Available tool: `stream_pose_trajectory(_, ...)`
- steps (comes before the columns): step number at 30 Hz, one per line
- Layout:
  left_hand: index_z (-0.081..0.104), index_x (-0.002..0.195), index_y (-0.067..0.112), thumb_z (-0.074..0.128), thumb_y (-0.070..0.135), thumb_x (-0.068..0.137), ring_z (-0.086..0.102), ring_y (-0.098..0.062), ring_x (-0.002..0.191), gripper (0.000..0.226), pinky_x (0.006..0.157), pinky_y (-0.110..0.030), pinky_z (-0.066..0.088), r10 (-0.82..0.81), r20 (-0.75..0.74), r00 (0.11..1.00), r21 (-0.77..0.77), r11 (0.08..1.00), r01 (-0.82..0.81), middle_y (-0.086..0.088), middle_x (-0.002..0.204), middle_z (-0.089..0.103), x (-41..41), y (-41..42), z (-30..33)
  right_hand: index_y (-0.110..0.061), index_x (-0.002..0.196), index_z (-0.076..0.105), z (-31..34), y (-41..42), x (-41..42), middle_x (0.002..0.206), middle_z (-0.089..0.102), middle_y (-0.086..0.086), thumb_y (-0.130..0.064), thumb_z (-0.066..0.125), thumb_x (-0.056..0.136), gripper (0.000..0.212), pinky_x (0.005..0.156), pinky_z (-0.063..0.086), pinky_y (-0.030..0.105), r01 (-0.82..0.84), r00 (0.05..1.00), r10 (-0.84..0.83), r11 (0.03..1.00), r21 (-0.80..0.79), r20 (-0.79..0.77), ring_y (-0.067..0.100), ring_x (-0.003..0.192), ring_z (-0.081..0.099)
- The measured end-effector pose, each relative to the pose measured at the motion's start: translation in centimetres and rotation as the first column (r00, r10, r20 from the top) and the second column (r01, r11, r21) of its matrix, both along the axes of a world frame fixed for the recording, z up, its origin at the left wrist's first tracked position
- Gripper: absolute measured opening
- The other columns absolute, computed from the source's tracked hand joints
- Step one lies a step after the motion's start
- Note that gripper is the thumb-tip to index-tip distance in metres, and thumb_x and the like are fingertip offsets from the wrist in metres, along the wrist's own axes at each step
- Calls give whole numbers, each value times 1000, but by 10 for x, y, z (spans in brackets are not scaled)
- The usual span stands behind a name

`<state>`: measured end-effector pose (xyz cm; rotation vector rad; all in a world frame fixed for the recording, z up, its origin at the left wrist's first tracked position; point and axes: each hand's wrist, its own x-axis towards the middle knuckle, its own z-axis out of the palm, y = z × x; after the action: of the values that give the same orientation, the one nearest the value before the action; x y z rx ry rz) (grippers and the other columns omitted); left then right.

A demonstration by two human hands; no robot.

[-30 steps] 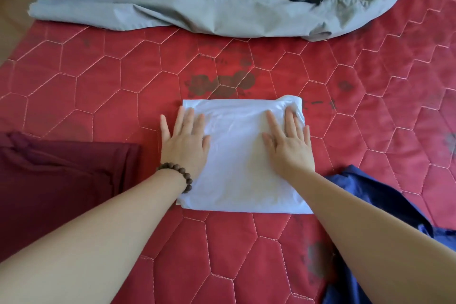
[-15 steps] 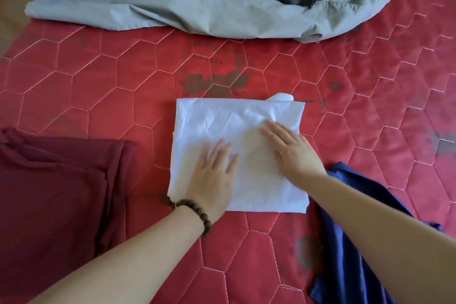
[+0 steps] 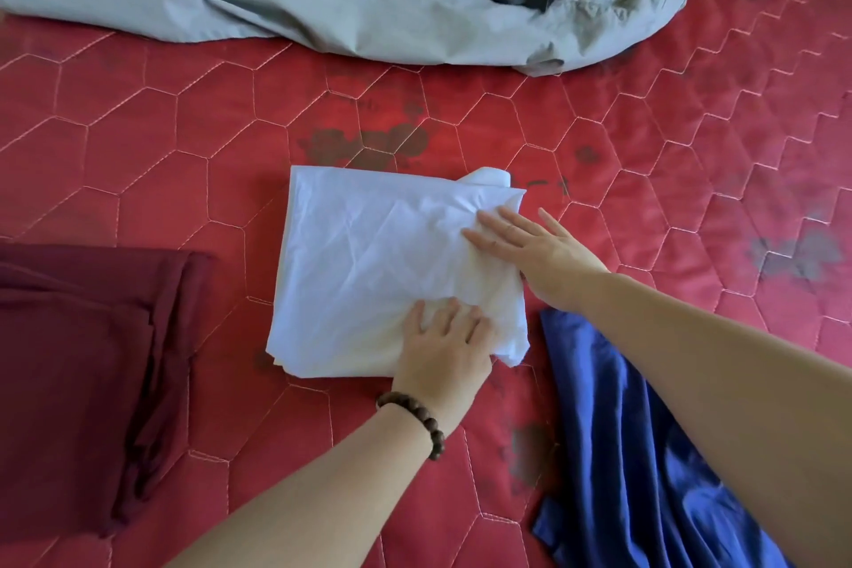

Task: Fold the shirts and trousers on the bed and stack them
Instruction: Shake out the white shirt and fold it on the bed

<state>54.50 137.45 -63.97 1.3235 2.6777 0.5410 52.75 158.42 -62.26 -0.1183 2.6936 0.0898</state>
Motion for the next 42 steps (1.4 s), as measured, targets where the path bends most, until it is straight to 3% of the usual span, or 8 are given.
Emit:
stream_pose_trajectory(12,67,90,25,49,19,95,54,4,76,20,75,-8,40,20,780,626,340,825,-451,19,77,61,-64,-86,86,-23,112,70,40,-43,-3,141,51,0,-7,58,86,33,117,-8,47,273,924,-366,833,-482,-108,18,146,19)
stream_pose_trajectory(16,71,99,18,48,17,98,65,-11,101,23,89,-25,48,4,968,251,181,682,-709,4,101,73,-81,-118,123,-10,67,57,104,-58,-12,60,54,-6,-17,64,88,23,103,31,21,324,928,-369,744,-584,44,1,59,49)
stream_pose_trajectory(19,72,107,14,50,26,92,67,-25,102,29,80,-34,56,-187,982,-22,103,632,-768,-12,109,71,-91,-135,145,-13,64,54,162,-64,-35,58,48,-9,-26,66,87,29,55,35,10,282,956,-281,810,-515,82,4,55,42)
stream_pose_trajectory(24,70,108,13,48,26,94,69,-19,100,30,79,-31,53,-306,938,-162,5,480,-877,-7,107,72,-94,-141,138,-28,69,50,190,-84,-79,71,50,-12,-34,60,91,25,73,37,12,118,991,-132,945,-303,-24,17,81,52)
stream_pose_trajectory(29,48,138,20,48,27,97,50,-22,125,42,105,-40,38,118,984,-131,-169,420,-891,-3,132,55,-93,-153,80,-32,145,33,137,-92,-76,149,34,3,-37,57,93,58,115,16,53,287,953,-297,949,-130,-58,26,139,27)
stream_pose_trajectory(32,33,147,14,58,22,91,38,-20,136,61,107,-29,30,561,777,286,-119,576,-809,-3,147,40,-95,-153,53,-31,147,29,96,-94,-39,154,26,4,-38,55,93,60,115,21,47,401,910,-414,891,-211,-17,27,140,25)
stream_pose_trajectory(35,32,147,14,61,19,87,29,-20,140,67,108,-29,28,525,571,631,-31,782,-622,-2,148,35,-109,-143,36,-33,149,23,59,-104,5,158,15,6,-44,54,93,65,114,22,45,501,864,-494,833,-234,94,27,143,20)
stream_pose_trajectory(42,27,147,22,54,58,85,35,-29,133,76,102,-43,35,436,209,876,-405,853,-328,-7,146,37,-161,-99,11,-40,149,-1,10,-131,46,144,32,7,-51,69,77,101,98,40,45,795,557,-826,499,-345,87,31,129,35)
